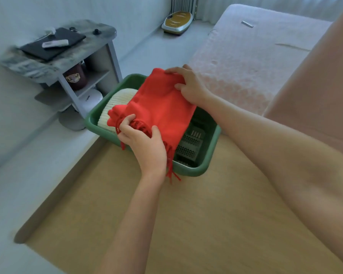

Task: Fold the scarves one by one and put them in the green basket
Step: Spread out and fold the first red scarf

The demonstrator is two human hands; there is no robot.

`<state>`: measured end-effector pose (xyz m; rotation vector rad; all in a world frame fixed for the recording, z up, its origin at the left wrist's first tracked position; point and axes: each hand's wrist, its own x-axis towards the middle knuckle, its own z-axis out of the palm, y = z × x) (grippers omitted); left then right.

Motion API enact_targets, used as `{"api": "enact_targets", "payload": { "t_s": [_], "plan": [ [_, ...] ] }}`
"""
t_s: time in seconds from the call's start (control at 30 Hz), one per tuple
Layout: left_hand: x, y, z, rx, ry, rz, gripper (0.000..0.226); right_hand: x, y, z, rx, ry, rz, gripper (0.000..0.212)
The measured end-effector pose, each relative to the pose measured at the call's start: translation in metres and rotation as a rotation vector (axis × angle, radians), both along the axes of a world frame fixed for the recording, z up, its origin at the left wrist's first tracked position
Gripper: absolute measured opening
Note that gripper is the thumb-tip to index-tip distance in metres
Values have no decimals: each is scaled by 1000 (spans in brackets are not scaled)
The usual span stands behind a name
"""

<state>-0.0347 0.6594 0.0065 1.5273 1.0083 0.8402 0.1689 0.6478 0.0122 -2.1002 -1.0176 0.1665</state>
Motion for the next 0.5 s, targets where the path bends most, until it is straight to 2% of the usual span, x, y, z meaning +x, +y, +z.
{"api": "enact_targets", "payload": {
  "t_s": [0.13,0.23,0.3,0.4,0.43,0.5],
  "plan": [
    [-1,53,-1,49,27,105,52,-5,65,2,-6,-15,47,53],
    [-1,83,-15,69,85,98,53,-7,105,-6,-27,-30,33,54],
    [-1,100,-29,52,224,59,58,-8,120,-20,-98,-62,24,56],
    [-4,112,-42,105,607,-4,69,-6,118,-46,-298,-83,-40,55],
    [-6,112,-43,175,675,-7,71,-5,114,-51,-349,-88,-74,53],
    [-7,110,-43,420,695,5,73,-6,105,-50,-367,-98,-104,51]
  ]
}}
